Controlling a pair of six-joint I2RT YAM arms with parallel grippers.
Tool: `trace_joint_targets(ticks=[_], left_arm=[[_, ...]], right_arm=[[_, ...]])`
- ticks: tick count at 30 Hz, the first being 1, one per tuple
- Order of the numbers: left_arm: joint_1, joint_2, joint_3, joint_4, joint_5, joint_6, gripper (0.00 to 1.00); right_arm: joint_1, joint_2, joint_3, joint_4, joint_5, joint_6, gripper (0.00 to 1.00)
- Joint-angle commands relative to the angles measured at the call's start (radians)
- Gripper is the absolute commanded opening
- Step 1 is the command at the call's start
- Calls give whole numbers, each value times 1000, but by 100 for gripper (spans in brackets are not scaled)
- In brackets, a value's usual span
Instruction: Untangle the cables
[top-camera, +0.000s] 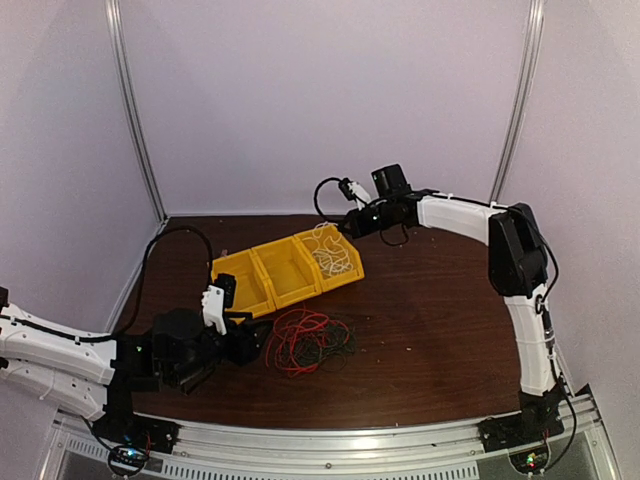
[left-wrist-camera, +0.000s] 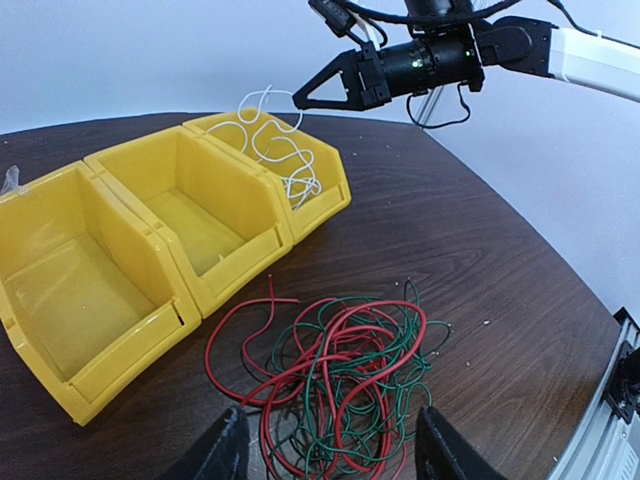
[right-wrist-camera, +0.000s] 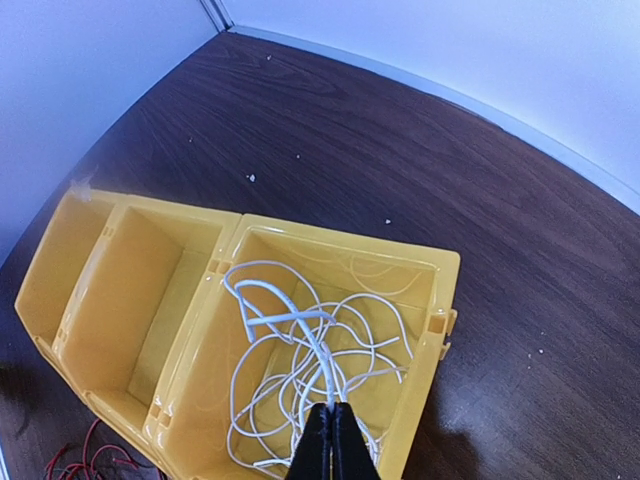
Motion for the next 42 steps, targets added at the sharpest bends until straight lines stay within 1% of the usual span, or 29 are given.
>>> trace_joint_targets(ticks=[1, 3, 4, 6, 7, 8, 9, 13, 17, 21, 23, 26, 28, 29, 32, 34, 36, 39, 42], left_arm=[[-2, -10, -13, 9, -20, -9, 58], [-1, -10, -16, 7, -27, -11, 59], [-1, -9, -16, 6, -30, -11, 59], [-2, -9, -15, 4, -32, -8, 59], [-2, -8, -14, 4, -32, -7, 59], [-2, -8, -13, 4, -33, -5, 59], [-1, -6, -11, 4, -34, -5, 59], [-2, 1, -9, 7, -29, -6, 60], [-2, 23, -3, 13, -27, -6, 61], [-1, 71, 14, 26, -27, 6, 65], [0, 107, 32, 31, -21, 12, 68], [1, 172, 70, 39, 3, 13, 74], [5, 224, 100, 57, 43, 15, 75], [7, 250, 125, 64, 69, 17, 75], [21, 333, 191, 61, 137, 19, 75], [36, 380, 232, 55, 173, 19, 75], [41, 416, 256, 69, 173, 17, 74], [62, 440, 258, 135, 209, 12, 72], [98, 467, 270, 158, 277, 0, 68]], right_arm=[[21, 17, 21, -50, 40, -17, 1], [26, 5, 8, -57, 37, -24, 1], [28, -1, 2, -59, 40, -23, 2], [30, -1, 16, -91, 37, -23, 19], [30, -2, 26, -111, 35, -49, 26], [30, -8, 31, -125, 38, -54, 29], [30, -21, 26, -132, 41, -58, 30], [24, -107, -22, -136, 21, -75, 31], [22, -226, -110, -147, -6, -111, 33], [22, -368, -273, -138, -120, -188, 34], [22, -446, -390, -83, -165, -192, 33], [23, -559, -572, 21, -240, -217, 33], [23, -609, -653, 52, -286, -249, 33], [23, -624, -678, 47, -314, -273, 33], [24, -641, -703, -46, -370, -380, 33], [35, -640, -706, -130, -362, -501, 34], [51, -647, -733, -146, -331, -583, 34], [54, -646, -779, -99, -336, -586, 34], [62, -610, -768, -114, -331, -589, 36]])
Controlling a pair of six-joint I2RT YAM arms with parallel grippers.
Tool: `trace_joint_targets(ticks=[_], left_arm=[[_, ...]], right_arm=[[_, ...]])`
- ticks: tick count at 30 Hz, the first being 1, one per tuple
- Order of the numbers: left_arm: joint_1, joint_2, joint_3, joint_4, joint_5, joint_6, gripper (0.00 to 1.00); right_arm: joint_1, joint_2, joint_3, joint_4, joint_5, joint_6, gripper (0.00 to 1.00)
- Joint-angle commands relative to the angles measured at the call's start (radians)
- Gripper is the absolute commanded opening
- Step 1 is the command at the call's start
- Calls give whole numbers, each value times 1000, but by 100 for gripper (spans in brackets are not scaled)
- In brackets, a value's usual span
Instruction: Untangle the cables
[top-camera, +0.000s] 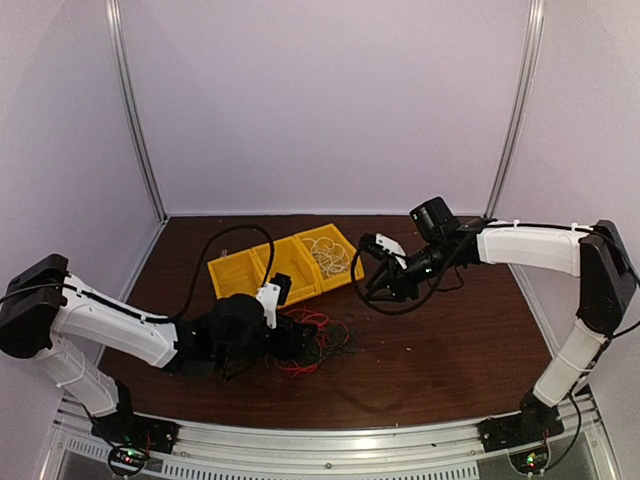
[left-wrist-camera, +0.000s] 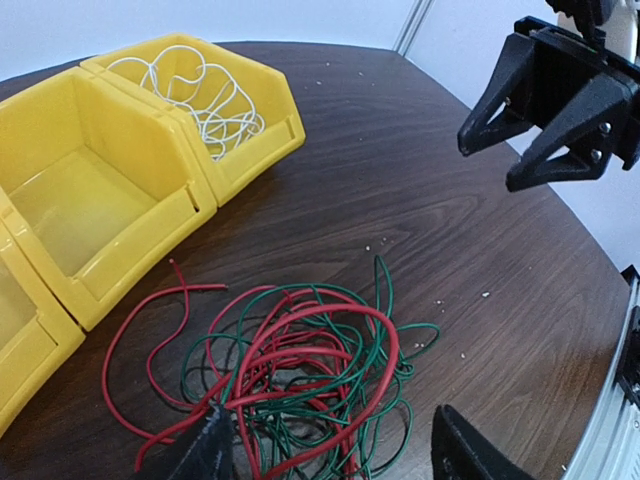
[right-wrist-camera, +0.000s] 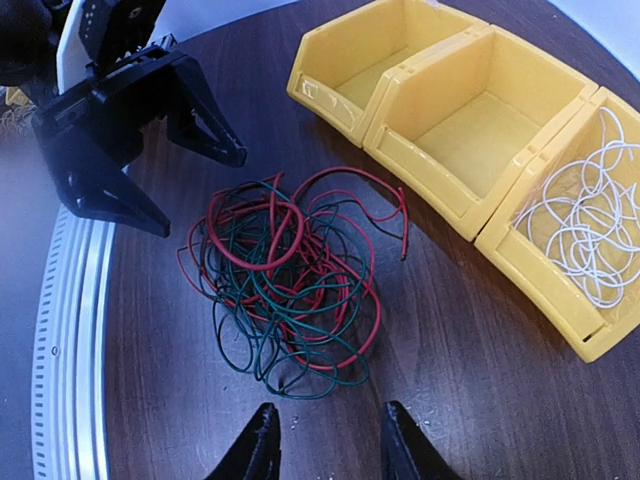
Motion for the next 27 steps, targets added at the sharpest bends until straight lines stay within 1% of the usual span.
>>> trace_joint_targets(ticks=[1, 5, 7, 8, 11, 15, 19, 24, 27], left_arm=[[48, 40, 40, 91, 110, -10, 67], [75, 78, 51, 100, 167, -12, 59], [80, 84, 54, 101, 178, -11, 57], [79, 82, 54, 104, 185, -6, 58], [79, 69, 57, 77, 190, 1, 64], [80, 10, 25, 22, 152, -8, 66], [91, -92, -70, 0, 117, -52, 67], [92, -221, -183, -6, 47, -101, 68], [95, -272, -221, 1, 14, -122, 68]], right_arm=[[19, 28, 5, -18, -3, -60, 38], [38, 61, 17, -9, 7, -19, 40], [62, 69, 14, -2, 32, -26, 40], [76, 74, 11, 4, 52, -29, 41], [104, 93, 16, 3, 86, -40, 41], [142, 87, 30, 11, 123, -59, 42], [208, 92, 80, 18, 323, -113, 41], [271, 110, 141, -1, 417, -189, 41], [307, 146, 185, -40, 460, -225, 41]])
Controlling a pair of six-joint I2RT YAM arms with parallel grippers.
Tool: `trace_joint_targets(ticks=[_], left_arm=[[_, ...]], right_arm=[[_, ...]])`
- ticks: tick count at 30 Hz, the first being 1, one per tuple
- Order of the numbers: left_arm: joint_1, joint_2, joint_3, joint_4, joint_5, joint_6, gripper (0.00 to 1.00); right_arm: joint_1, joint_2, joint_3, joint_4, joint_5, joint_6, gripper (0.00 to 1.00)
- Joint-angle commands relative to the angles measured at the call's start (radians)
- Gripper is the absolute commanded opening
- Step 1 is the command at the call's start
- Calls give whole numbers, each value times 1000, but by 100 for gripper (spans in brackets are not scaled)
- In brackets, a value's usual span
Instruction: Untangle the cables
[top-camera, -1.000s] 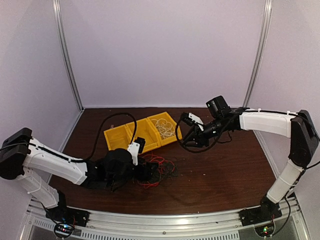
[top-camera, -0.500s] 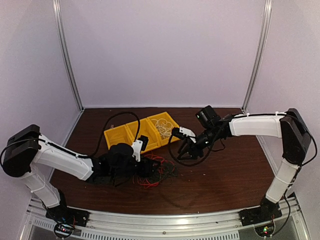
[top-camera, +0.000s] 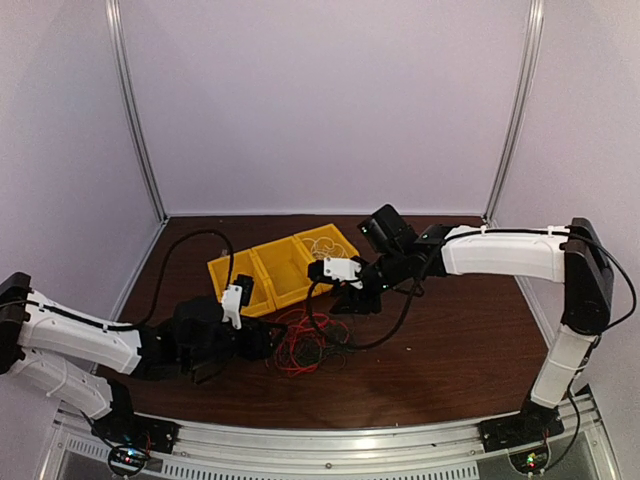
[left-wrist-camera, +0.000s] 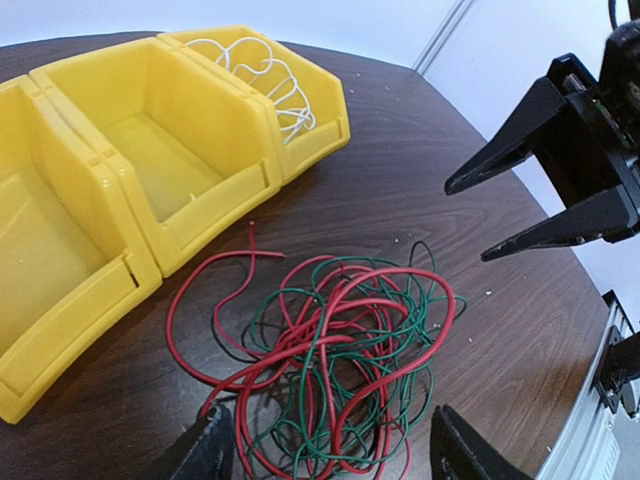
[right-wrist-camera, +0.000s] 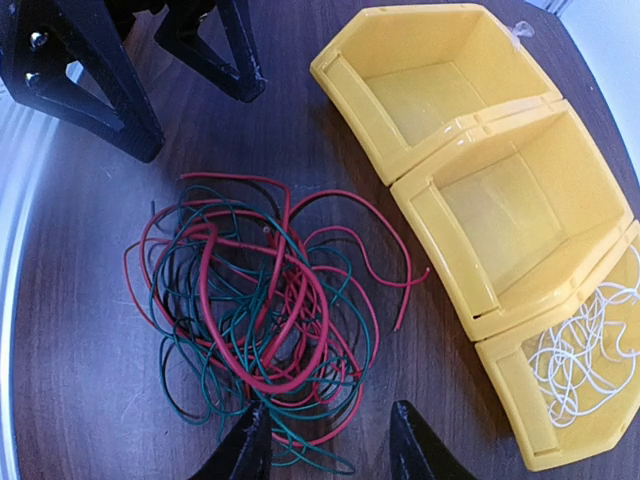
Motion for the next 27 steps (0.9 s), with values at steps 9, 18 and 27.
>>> trace_joint_targets(ticks=[9, 18, 27], left_arm=[[8, -82, -75, 50, -44, -28, 66], [-26, 120, 180, -146, 58, 239, 48], [-31, 248, 389, -332, 63, 400, 46]], right_arm=[[93, 90, 89, -65, 126, -98, 41], [27, -14, 47, -64, 18, 2, 42], [-186, -78, -85, 12, -290, 96, 42]])
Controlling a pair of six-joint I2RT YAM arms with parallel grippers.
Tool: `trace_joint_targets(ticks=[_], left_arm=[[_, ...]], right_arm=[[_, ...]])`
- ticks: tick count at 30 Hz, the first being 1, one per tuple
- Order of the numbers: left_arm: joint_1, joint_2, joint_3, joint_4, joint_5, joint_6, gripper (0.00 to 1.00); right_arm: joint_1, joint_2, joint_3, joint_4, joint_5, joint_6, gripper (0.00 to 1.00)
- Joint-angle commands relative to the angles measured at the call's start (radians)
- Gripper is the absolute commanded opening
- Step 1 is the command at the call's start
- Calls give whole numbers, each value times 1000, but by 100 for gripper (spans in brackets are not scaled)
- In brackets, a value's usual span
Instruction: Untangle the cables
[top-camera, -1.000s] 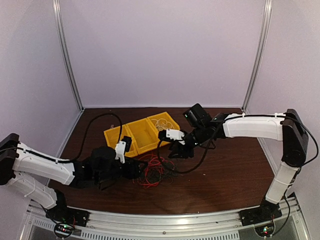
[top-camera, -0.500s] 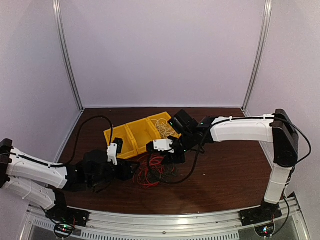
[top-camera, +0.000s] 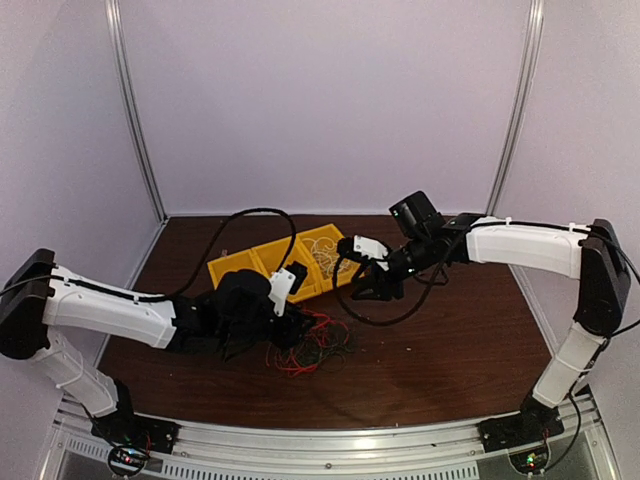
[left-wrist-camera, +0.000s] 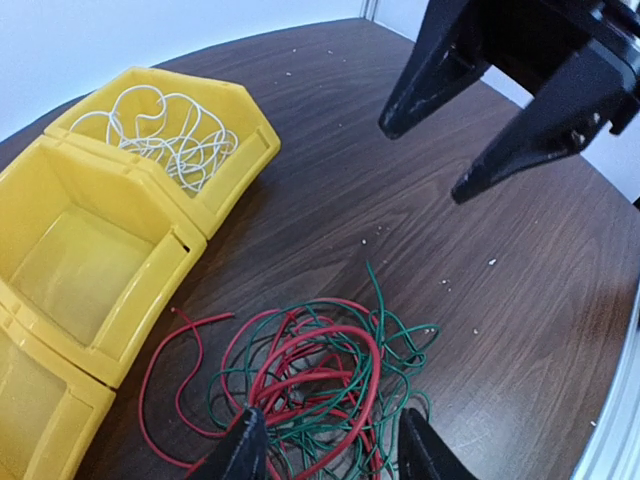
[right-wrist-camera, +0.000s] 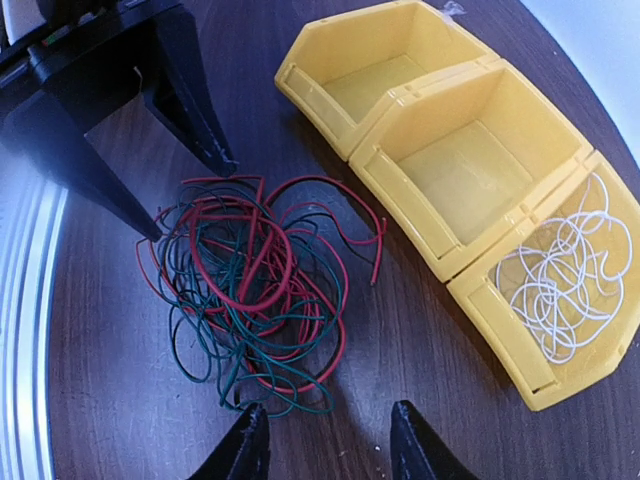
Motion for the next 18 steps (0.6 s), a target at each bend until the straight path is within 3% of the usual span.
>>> trace_joint_targets(ticks=[1, 5, 11, 18], left_arm=[[-11, 76, 97, -135, 16, 133, 47], [-15, 121, 157, -223, -14, 182, 46], [-15, 141, 193, -274, -72, 180, 32], [-15, 176, 213, -274, -80, 190, 32]], right_arm=[[-108, 3, -62, 48, -201, 87, 42], [-147, 48, -66, 55, -225, 110, 43], [-146, 87, -68, 58, -216, 112, 43], [-140, 101, -59, 51, -238, 123, 44]])
